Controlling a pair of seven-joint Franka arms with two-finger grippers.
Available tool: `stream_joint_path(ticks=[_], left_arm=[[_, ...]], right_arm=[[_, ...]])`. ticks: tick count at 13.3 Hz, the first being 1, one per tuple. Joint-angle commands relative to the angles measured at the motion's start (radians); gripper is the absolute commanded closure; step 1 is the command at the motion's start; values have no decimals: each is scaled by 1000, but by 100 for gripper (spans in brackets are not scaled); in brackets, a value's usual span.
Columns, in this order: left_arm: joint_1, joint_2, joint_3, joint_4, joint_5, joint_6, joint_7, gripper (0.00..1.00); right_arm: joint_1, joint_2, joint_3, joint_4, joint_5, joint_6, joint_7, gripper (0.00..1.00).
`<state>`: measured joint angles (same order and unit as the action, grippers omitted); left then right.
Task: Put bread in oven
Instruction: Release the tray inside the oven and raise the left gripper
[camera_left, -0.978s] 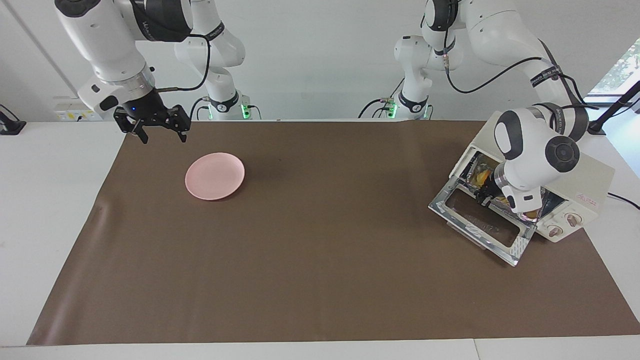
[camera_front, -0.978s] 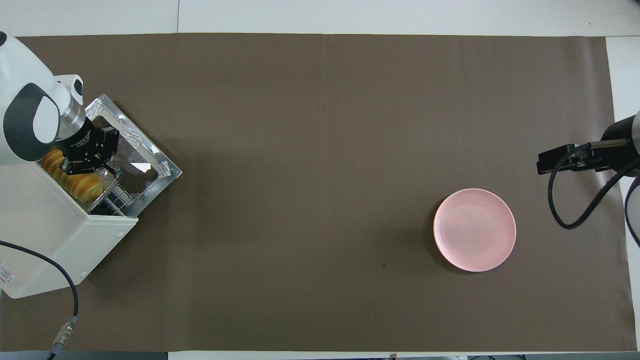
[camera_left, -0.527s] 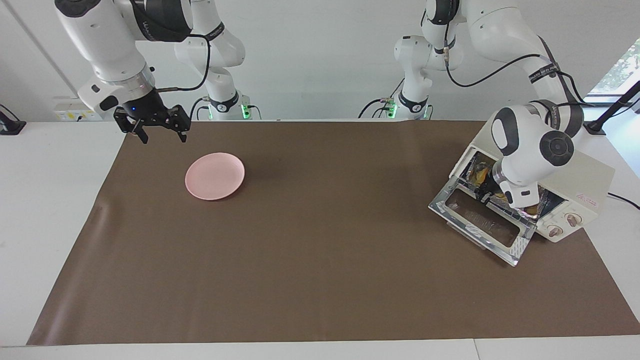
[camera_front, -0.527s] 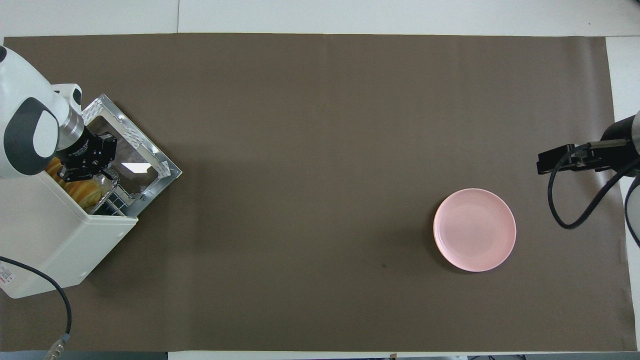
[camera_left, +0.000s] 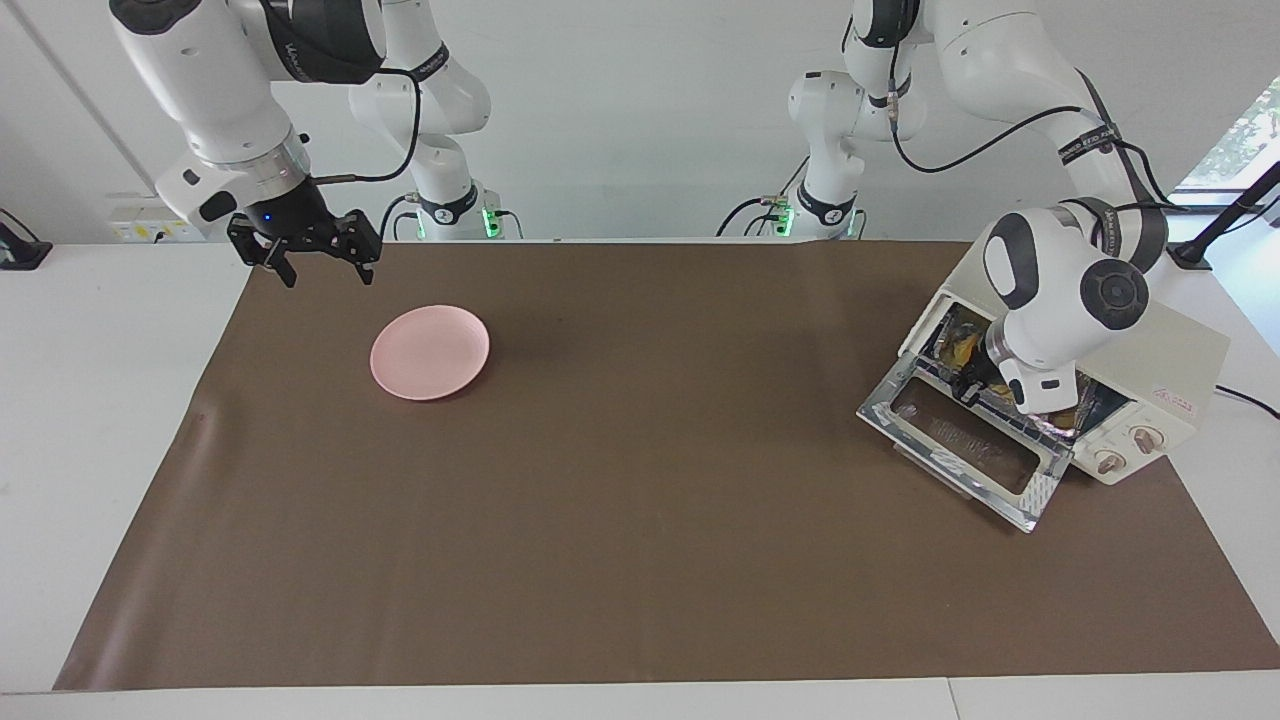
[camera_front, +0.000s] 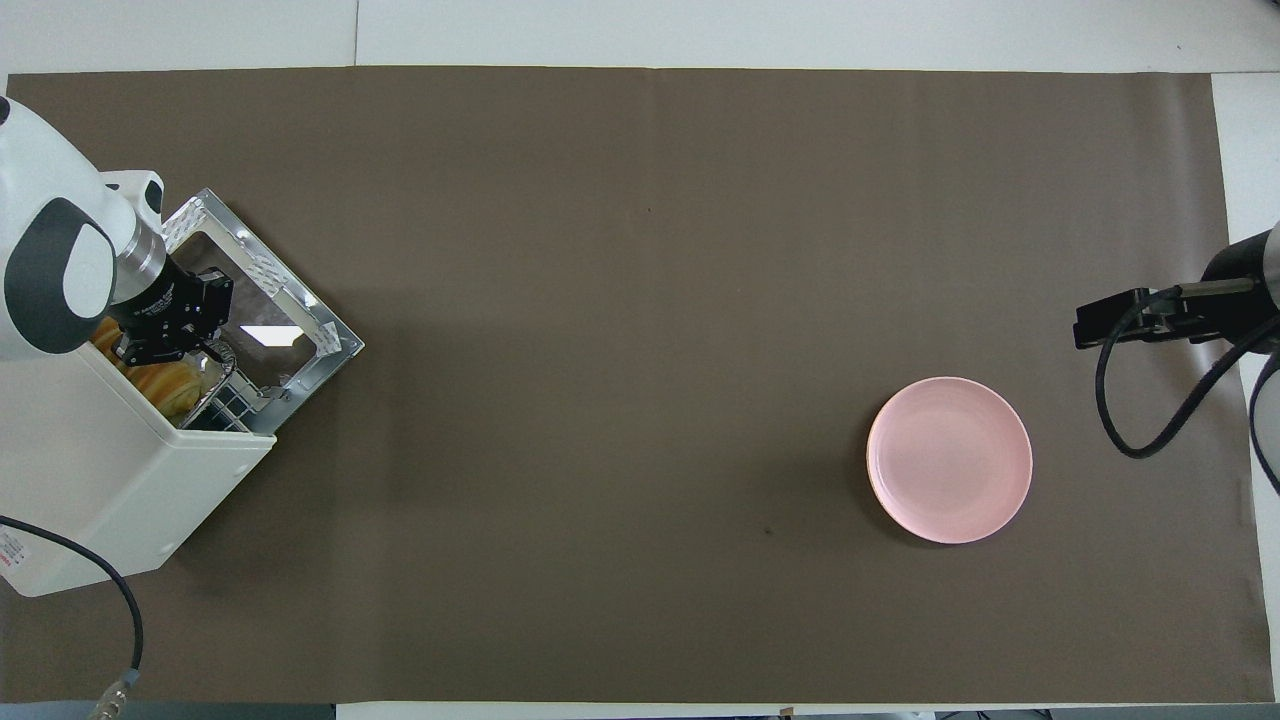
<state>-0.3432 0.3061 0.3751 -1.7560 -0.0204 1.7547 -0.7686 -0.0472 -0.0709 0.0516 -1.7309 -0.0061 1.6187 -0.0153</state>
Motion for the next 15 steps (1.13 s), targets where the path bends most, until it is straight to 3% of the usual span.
stream_joint_path(ticks=[1,2,3,4,5,10,15], left_arm=[[3,-35,1,-59,19,31,18,95],[3,-35,1,-57,19,31,25,82],[3,-33,1,-57,26,32,25,59],[0,-33,1,-57,48,34,23,10],[-8,-32,1,-53,53,34,25,0],[-28,-18,-2,6,82,37,52,0],[-37,-13,-2,65,94,48,253,0]], right_arm=[[-14,-9,8,-1,0,-11,-18,0],[-14,-9,8,-1,0,-11,-18,0],[-14,-9,8,-1,0,-11,-18,0],[-14,-9,8,-1,0,-11,-18,0],[-14,-9,7,-1,0,-11,-18,0],[-14,-9,7,-1,0,-11,-18,0],[-14,-9,8,-3,0,-11,-18,0]])
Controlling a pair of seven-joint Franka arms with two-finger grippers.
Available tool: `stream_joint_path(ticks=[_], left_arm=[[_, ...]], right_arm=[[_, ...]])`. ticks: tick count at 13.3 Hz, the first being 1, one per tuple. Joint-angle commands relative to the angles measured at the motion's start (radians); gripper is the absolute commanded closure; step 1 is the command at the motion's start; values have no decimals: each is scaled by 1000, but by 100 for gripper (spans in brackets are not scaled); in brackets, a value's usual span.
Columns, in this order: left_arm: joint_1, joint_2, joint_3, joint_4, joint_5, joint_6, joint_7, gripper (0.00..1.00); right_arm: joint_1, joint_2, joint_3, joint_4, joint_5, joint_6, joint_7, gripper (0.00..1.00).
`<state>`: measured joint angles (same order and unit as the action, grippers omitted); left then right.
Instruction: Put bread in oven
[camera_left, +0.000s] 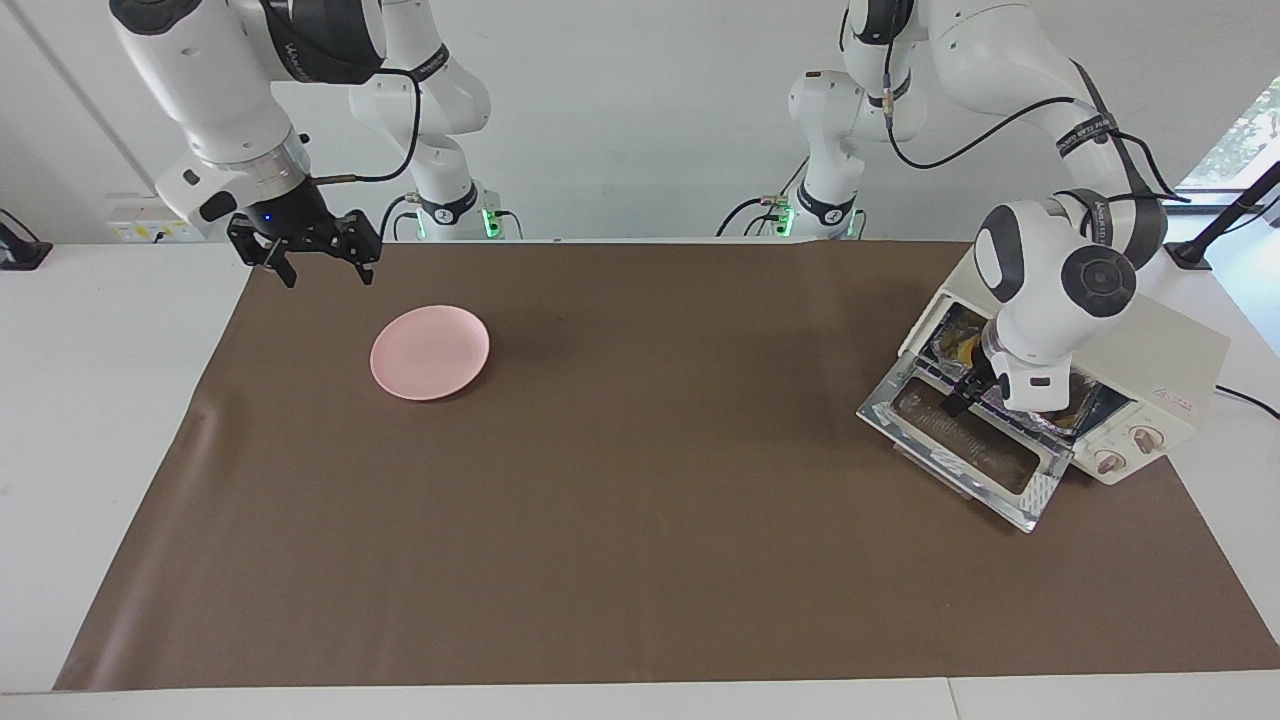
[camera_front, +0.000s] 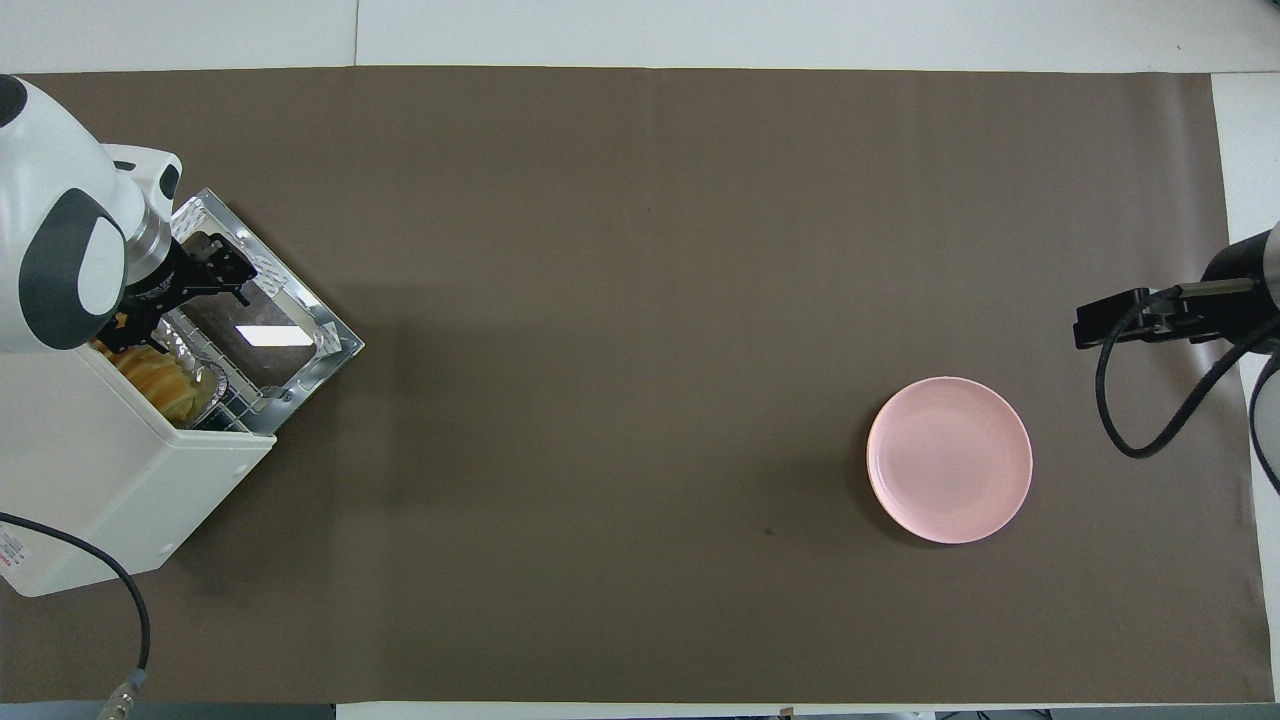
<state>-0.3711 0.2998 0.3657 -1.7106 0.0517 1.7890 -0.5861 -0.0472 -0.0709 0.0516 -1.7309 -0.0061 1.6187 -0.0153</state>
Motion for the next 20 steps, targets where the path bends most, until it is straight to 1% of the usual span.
stream_joint_path(ticks=[1,4,6,8,11,13,14,15,16,17,18,19,20], left_arm=[[-15,-8,7,35,20,30,124,0],[-29,-24,4,61,14,24,300,0],[-28,-56,4,83,13,3,382,0],[-28,-108,4,80,13,-43,455,0],[-17,-230,4,48,11,-154,596,0],[-15,-275,6,46,11,-204,617,0],[-22,-300,6,48,11,-259,621,0],[-23,-323,4,45,11,-263,620,0],[-14,-321,-2,49,13,-255,624,0],[4,-317,-23,52,14,-250,646,0],[71,-320,-84,58,14,-260,655,0],[186,-320,-223,58,16,-261,655,0],[239,-327,-314,48,14,-249,655,0]], right_arm=[[-14,-9,8,-3,0,-13,-18,0],[-14,-9,7,-1,0,-11,-18,0],[-14,-9,7,-1,0,-13,-18,0],[-14,-9,8,-1,0,-13,-18,0],[-14,-9,8,-3,0,-13,-18,0],[-14,-9,8,-1,0,-11,-18,0],[-14,-9,8,-1,0,-13,-18,0],[-14,-9,7,-1,0,-11,-18,0],[-14,-9,8,-1,0,-11,-18,0],[-14,-9,8,-3,0,-11,-18,0],[-14,-9,8,-1,0,-11,-18,0],[-14,-9,8,-3,0,-11,-18,0],[-14,-9,8,-1,0,-13,-18,0]])
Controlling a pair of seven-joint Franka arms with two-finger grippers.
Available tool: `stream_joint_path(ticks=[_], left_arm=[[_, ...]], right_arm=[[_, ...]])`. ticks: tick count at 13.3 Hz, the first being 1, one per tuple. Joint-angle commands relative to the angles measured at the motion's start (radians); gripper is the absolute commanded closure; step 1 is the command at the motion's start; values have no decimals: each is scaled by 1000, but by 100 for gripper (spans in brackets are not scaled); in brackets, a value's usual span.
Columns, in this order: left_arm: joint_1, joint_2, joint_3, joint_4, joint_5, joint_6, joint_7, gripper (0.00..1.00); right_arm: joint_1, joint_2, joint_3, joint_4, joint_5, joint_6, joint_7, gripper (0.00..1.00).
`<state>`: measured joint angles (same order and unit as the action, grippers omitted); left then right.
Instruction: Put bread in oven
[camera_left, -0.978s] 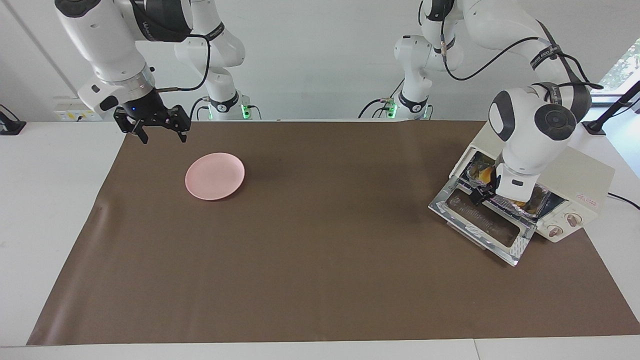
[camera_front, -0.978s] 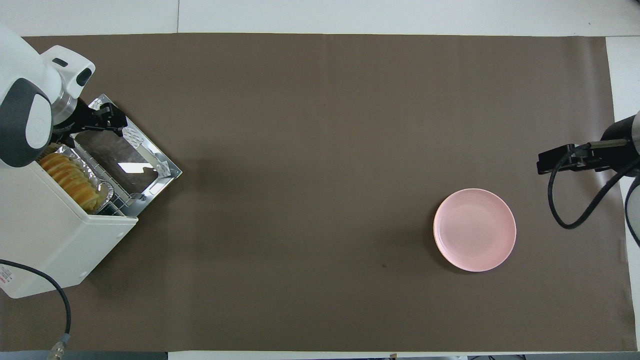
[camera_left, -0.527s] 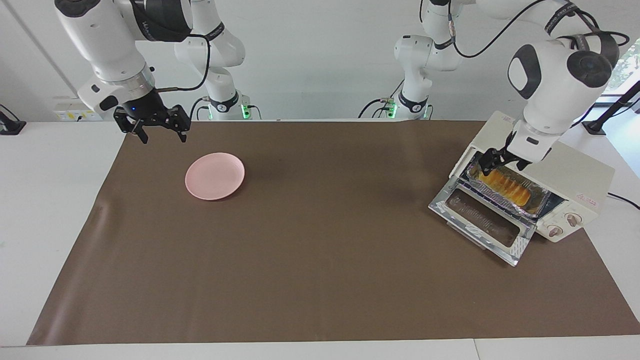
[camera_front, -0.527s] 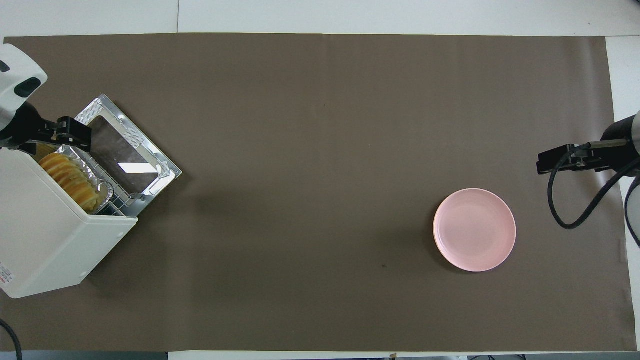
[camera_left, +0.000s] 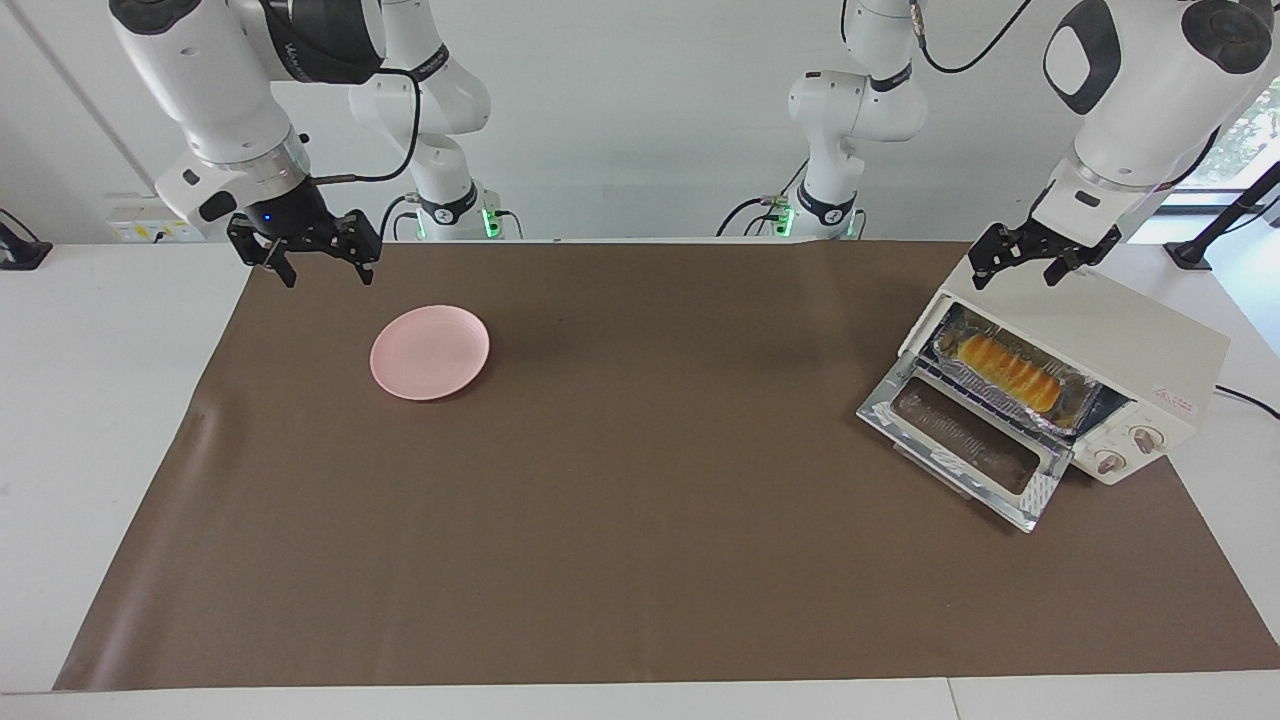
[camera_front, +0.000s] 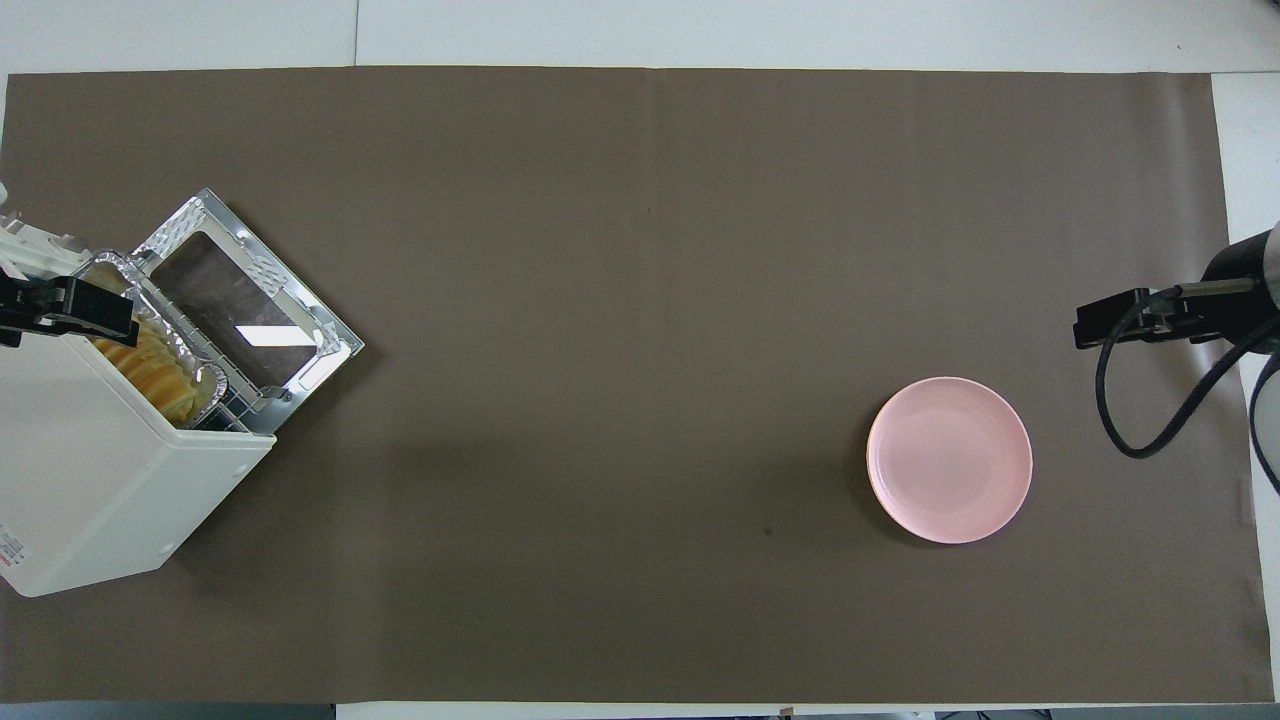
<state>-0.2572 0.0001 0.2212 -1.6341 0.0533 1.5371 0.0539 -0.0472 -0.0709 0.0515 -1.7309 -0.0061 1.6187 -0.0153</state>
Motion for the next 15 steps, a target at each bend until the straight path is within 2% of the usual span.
stream_joint_path(ticks=[1,4,6,8,15], left_arm=[[128,-29,-180,-29,5,1,15,0],[141,-80,-180,-67,-49,15,29,0],[142,-86,-180,-64,-81,9,50,0],[141,-89,-178,-70,-78,-8,90,0],[138,-91,-180,-79,-59,51,104,0]], right_arm=[[-14,-9,8,-3,0,-11,-18,0],[-14,-9,8,-1,0,-13,-18,0],[-14,-9,8,-1,0,-11,-18,0],[-14,-9,8,-3,0,-13,-18,0],[-14,-9,8,-3,0,-11,-18,0]])
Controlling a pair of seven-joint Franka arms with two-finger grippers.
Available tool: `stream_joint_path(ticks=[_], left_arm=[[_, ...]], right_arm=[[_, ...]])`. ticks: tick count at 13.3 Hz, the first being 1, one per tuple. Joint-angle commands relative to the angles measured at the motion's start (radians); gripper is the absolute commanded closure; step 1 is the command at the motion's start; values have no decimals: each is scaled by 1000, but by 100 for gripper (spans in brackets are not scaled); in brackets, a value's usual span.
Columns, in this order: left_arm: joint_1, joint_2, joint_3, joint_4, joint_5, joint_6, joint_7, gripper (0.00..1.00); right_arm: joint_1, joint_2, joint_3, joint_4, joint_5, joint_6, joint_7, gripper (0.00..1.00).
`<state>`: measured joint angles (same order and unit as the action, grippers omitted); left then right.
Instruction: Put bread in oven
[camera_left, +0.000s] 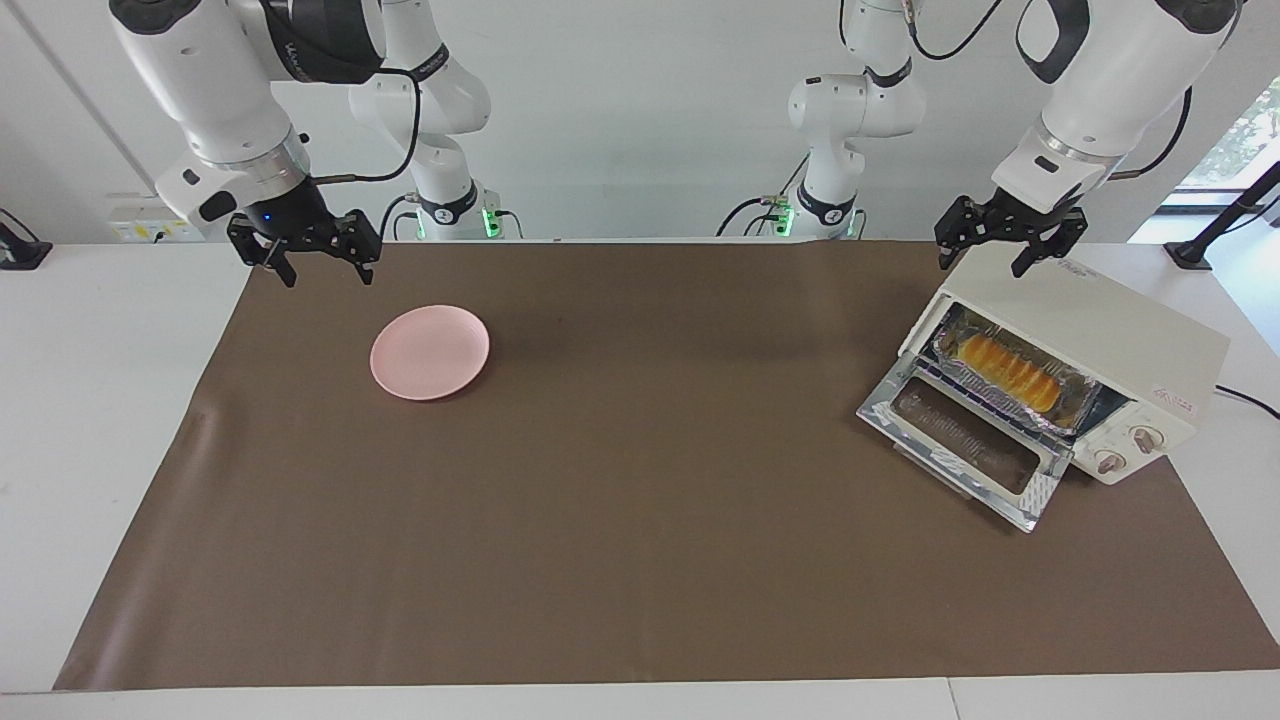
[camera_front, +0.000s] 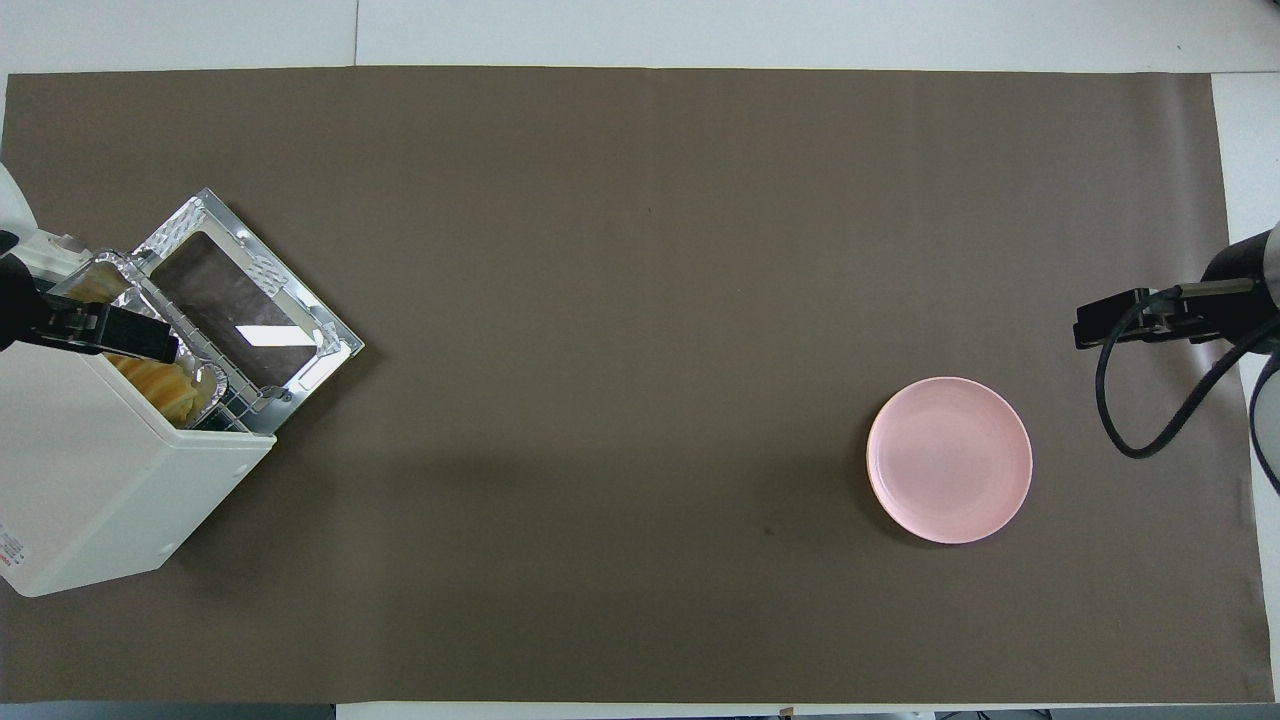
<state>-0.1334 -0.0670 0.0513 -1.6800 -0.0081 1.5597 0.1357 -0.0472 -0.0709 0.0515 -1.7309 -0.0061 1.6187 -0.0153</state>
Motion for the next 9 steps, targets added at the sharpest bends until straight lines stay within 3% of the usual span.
stream_joint_path(ticks=[1,9], left_arm=[[12,-27,-10,-46,3,25,22,0],[9,-22,-16,-35,23,20,25,0]], right_arm=[[-14,-9,8,-1,0,-13,-18,0],[-16,-9,8,-2,0,-13,-18,0]])
